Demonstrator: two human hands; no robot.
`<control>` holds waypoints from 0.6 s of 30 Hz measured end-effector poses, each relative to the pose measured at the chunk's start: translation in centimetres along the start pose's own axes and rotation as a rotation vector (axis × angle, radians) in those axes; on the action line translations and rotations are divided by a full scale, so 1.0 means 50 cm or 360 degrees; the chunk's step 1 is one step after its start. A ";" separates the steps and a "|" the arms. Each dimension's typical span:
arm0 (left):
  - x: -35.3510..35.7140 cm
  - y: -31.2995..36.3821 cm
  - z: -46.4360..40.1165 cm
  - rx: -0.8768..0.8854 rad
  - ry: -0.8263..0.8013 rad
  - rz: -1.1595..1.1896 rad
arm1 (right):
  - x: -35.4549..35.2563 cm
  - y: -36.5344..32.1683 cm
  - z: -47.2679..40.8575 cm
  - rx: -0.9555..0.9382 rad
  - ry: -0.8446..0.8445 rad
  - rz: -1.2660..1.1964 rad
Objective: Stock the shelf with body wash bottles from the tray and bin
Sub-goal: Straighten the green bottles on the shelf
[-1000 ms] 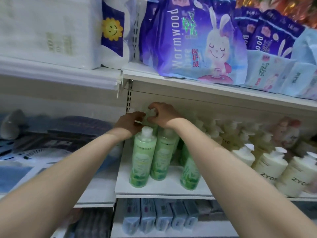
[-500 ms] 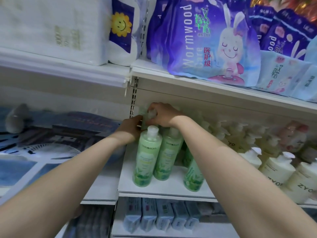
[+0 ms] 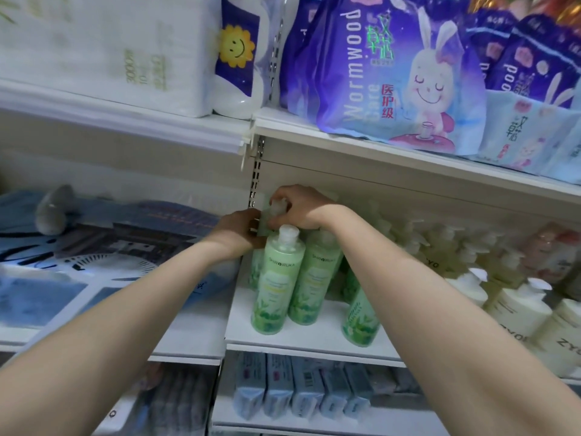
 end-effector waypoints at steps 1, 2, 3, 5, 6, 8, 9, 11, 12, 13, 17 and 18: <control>-0.002 0.000 -0.001 0.0016 -0.0026 0.0050 | -0.001 0.002 -0.003 0.0001 -0.0005 -0.0023; -0.004 -0.001 -0.004 0.0030 -0.0047 0.0169 | -0.004 0.005 -0.006 -0.0003 0.0007 -0.0068; -0.011 0.000 -0.005 0.0041 -0.0059 0.0326 | -0.010 0.008 -0.011 -0.0007 0.0052 -0.0143; -0.032 -0.006 -0.025 0.0044 0.0054 0.0573 | -0.032 0.020 -0.019 0.0014 0.0220 -0.0315; -0.045 -0.007 -0.040 0.0054 0.0139 0.0604 | -0.043 0.028 -0.023 0.0035 0.0302 -0.0356; -0.065 -0.007 -0.066 0.0095 0.0253 0.0572 | -0.057 0.044 -0.032 0.0082 0.0371 -0.0295; -0.070 -0.009 -0.082 0.0096 0.0290 0.0544 | -0.059 0.051 -0.038 0.0096 0.0368 -0.0243; -0.068 -0.014 -0.109 0.0076 0.0282 0.0512 | -0.057 0.059 -0.052 0.0099 0.0323 -0.0197; -0.063 -0.018 -0.119 0.0057 0.0247 0.0462 | -0.053 0.062 -0.060 0.0096 0.0286 -0.0200; -0.058 -0.020 -0.127 0.0034 0.0214 0.0409 | -0.048 0.063 -0.069 0.0085 0.0242 -0.0199; -0.024 -0.043 -0.154 -0.0051 0.0128 0.0308 | -0.029 0.059 -0.101 0.0045 0.0049 -0.0058; -0.017 -0.048 -0.161 -0.0056 0.0113 0.0267 | -0.026 0.058 -0.110 0.0040 0.0017 -0.0007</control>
Point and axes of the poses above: each hand's wrist, its own z-axis away from the middle knuckle, its own x-axis out of the palm, y = z × x, the point moved 5 cm from there along -z, towards the middle knuckle
